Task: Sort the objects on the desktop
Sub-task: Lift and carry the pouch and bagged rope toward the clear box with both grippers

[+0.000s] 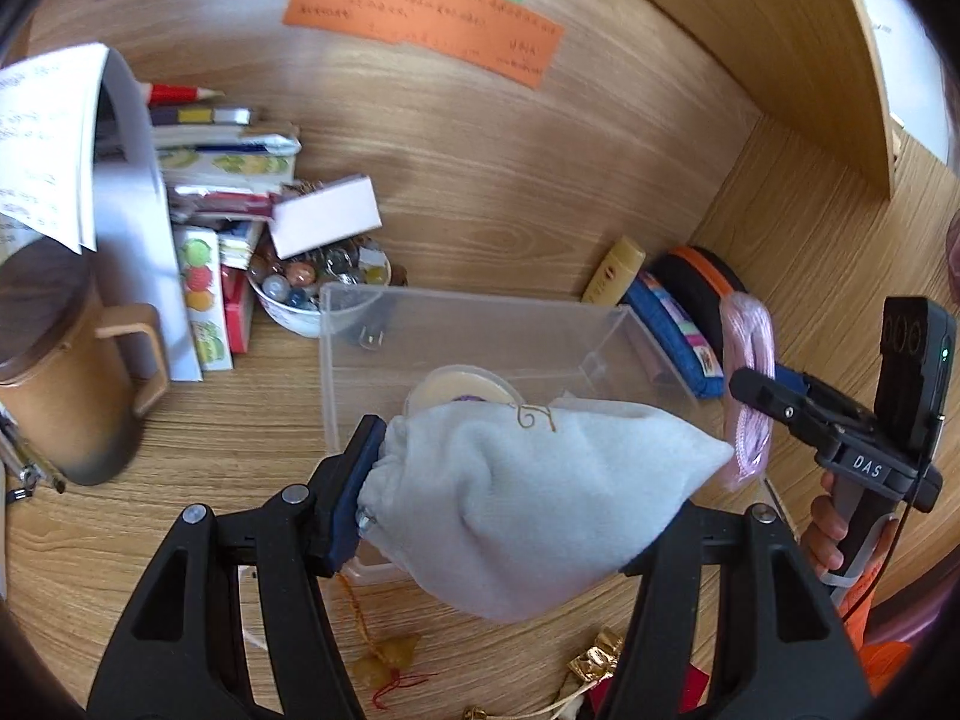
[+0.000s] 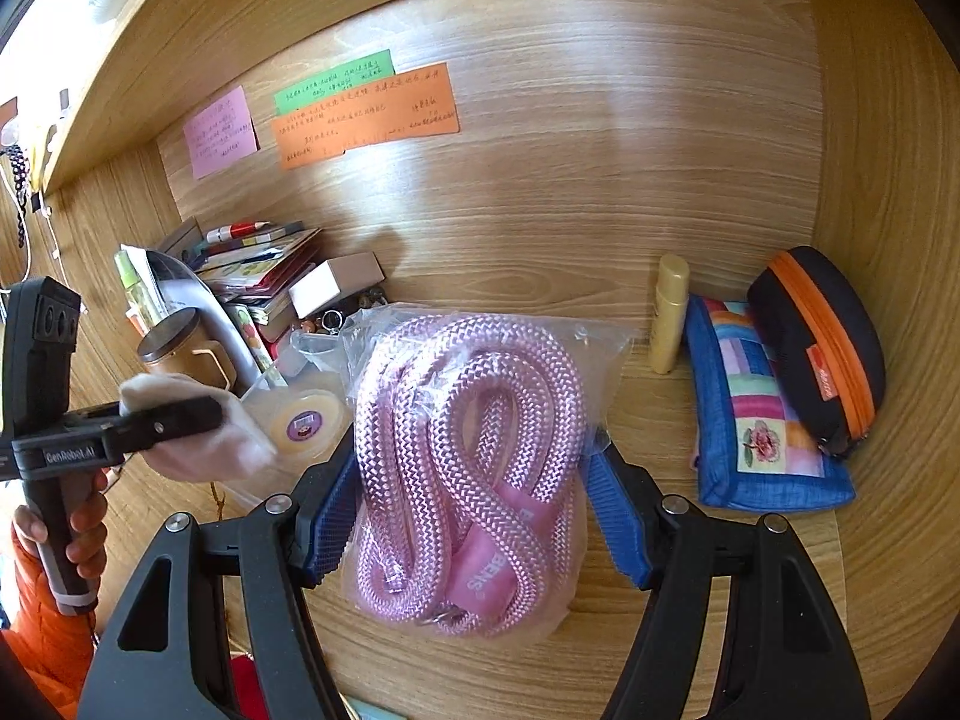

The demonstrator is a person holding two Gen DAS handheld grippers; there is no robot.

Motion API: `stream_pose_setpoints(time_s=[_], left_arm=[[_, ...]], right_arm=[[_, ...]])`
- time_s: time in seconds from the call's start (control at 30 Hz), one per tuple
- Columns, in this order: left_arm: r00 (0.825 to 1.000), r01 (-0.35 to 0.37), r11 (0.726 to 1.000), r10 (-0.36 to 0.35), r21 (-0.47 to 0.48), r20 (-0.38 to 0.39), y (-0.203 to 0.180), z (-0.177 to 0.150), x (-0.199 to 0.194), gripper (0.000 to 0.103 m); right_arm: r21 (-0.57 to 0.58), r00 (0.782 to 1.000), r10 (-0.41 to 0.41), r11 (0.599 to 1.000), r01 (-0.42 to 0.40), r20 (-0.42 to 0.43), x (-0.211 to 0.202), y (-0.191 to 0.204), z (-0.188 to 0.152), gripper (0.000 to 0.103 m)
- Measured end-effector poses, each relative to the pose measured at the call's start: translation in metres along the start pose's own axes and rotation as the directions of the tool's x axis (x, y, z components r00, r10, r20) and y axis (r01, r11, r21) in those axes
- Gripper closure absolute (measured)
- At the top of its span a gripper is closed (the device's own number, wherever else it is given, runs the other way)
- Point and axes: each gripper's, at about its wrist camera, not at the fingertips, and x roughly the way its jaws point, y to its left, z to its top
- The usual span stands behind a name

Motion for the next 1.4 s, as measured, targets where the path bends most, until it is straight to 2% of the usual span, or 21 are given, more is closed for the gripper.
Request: stream_pose_setpoints(time_s=[0.4, 0.57, 0.63, 1.13, 1.2, 1.23, 1.4], left_arm=[[0.999, 0.009, 0.999, -0.008, 0.049, -0.033, -0.005, -0.003, 0.018, 0.038], [0.999, 0.027, 0.999, -0.025, 0.041, -0.043, -0.002, -0.005, 0.024, 0.036], [0.998, 0.016, 0.999, -0.013, 0.042, -0.058, 0.000, -0.008, 0.031, 0.037], [0.998, -0.046, 0.995, 0.049, 0.094, -0.027, -0.009, -0.011, 0.040, 0.030], [0.998, -0.056, 0.993, 0.059, 0.100, -0.027, -0.011, -0.010, 0.042, 0.029], [0.998, -0.061, 0.993, 0.064, 0.103, -0.027, -0.012, -0.010, 0.042, 0.028], [0.995, -0.091, 0.988, 0.096, 0.126, -0.031, -0.017, -0.009, 0.047, 0.026]], right_arm=[[-0.044, 0.997, 0.004, 0.999, -0.008, -0.078, 0.035, 0.011, 0.003, 0.037], [-0.057, 0.994, -0.005, 0.998, -0.002, -0.113, 0.050, 0.013, 0.002, 0.037], [-0.063, 0.992, -0.011, 0.998, 0.003, -0.125, 0.056, 0.014, 0.002, 0.037], [-0.077, 0.980, -0.043, 0.997, 0.028, -0.194, 0.087, 0.019, -0.001, 0.038], [-0.075, 0.981, -0.036, 0.997, 0.022, -0.192, 0.087, 0.020, -0.001, 0.041], [-0.076, 0.981, -0.027, 0.997, 0.013, -0.194, 0.087, 0.020, -0.001, 0.046], [-0.074, 0.980, -0.011, 0.997, -0.004, -0.200, 0.086, 0.023, -0.002, 0.047]])
